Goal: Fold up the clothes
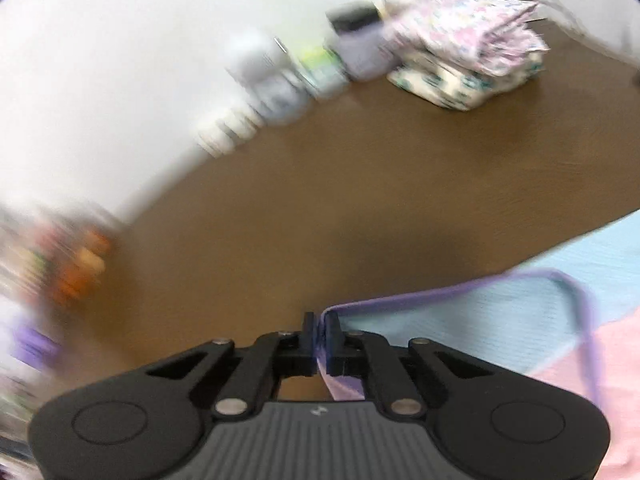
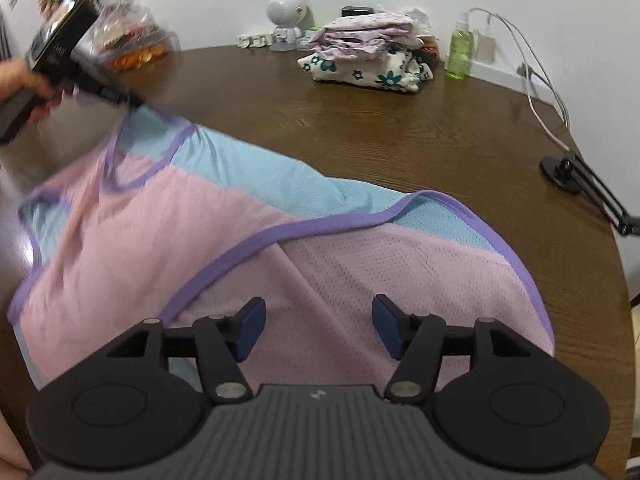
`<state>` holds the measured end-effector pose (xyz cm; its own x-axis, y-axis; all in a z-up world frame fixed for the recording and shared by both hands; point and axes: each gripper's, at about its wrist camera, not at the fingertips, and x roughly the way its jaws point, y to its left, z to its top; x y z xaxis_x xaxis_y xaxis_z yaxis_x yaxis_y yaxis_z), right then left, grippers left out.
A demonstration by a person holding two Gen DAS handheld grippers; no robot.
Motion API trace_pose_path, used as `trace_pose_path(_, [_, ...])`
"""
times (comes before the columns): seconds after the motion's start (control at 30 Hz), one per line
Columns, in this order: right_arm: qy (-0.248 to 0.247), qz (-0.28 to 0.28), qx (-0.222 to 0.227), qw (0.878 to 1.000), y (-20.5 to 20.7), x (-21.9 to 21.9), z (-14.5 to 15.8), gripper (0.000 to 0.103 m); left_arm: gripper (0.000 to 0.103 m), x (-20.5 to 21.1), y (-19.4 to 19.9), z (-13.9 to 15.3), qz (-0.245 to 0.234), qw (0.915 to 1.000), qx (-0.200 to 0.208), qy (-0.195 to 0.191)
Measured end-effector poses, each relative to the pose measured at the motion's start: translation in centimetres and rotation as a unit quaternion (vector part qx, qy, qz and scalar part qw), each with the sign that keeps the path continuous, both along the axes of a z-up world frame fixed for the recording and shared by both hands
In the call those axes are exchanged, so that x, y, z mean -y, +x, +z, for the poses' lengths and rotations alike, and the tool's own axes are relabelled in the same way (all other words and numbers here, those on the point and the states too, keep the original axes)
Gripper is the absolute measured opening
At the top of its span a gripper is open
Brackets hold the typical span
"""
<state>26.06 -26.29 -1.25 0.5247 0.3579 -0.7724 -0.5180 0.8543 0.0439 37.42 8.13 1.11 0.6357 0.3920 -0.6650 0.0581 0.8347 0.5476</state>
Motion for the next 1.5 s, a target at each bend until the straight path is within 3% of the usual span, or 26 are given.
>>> trace_pose_path(0.07, [-0.004,0.004,0.004,1.0,-0.2,-0.2,-0.1,0.063,0.003,0.6,0.1,-0.8,-0.002,0.9992,0.012,0.038])
trace_pose_path(0.17, [-0.001,0.007,0.006,1.0,-0.4,-0.1,-0.2,0.065,0.012,0.6,0.6,-2.2,0.012,0.9995,-0.001,0.028])
trace_pose_path(0.3, [0.012,0.005,0.008,1.0,-0.4,0.2,-0.2,0.067,0.025,-1.4,-0.1,-0.9,0.035,0.9977,0.007,-0.059])
trace_pose_path(0.37, [0.033,-0.002,0.0,0.999,-0.1,0.9,-0.2,0.067,0.038,-2.6,-1.0,0.1,0.045,0.9937,0.017,-0.101])
trace_pose_path(0.47, [0.073,-0.018,-0.005,0.997,0.0,1.9,0.4,0.065,0.043,-4.2,-4.0,2.1,0.051,0.9891,0.042,-0.132])
trace_pose_path(0.57, [0.083,-0.007,0.017,0.996,-0.5,1.5,1.8,0.065,0.038,-4.3,-7.8,2.5,0.016,0.9904,0.029,-0.135])
trace_pose_path(0.63, [0.081,0.009,0.027,0.996,-0.6,0.6,2.7,0.064,0.024,-4.1,-10.3,1.8,-0.017,0.9897,-0.002,-0.142])
trace_pose_path(0.77, [0.059,0.063,0.038,0.996,-0.2,-3.3,4.5,0.064,0.022,-3.4,-14.4,-0.3,-0.067,0.9843,-0.052,-0.155])
trace_pose_path(0.9, [0.03,0.123,0.04,0.991,0.8,-8.9,5.7,0.064,0.014,-2.2,-16.8,-2.0,-0.1,0.9867,-0.055,-0.116])
trace_pose_path(0.97, [0.002,0.148,0.047,0.988,1.5,-12.1,6.0,0.063,0.003,-1.8,-17.4,-2.2,-0.116,0.9866,-0.06,-0.098])
trace_pose_path(1.07, [-0.044,0.162,0.047,0.985,3.9,-16.3,5.4,0.059,0.002,-1.1,-18.3,-2.6,-0.134,0.9869,-0.059,-0.067])
trace_pose_path(1.17, [-0.08,0.161,0.024,0.983,7.0,-19.3,3.8,0.048,0.002,-1.1,-18.3,-2.8,-0.144,0.9864,-0.055,-0.058])
trace_pose_path(1.27, [-0.076,0.153,-0.02,0.985,9.7,-20.4,2.0,0.032,0.001,-1.2,-18.4,-2.8,-0.155,0.9847,-0.056,-0.057])
trace_pose_path(1.3, [-0.07,0.151,-0.034,0.985,10.5,-20.6,1.6,0.014,0.001,-1.1,-18.4,-2.8,-0.161,0.9839,-0.057,-0.052])
trace_pose_path(1.33, [-0.063,0.149,-0.047,0.986,11.3,-20.8,1.3,0.005,0.0,-1.0,-18.4,-2.8,-0.168,0.9831,-0.058,-0.046])
trace_pose_path(1.5, [-0.045,0.117,-0.026,0.992,13.9,-20.6,2.6,0.003,0.0,-0.2,-18.7,-3.2,-0.19,0.9797,-0.06,-0.02])
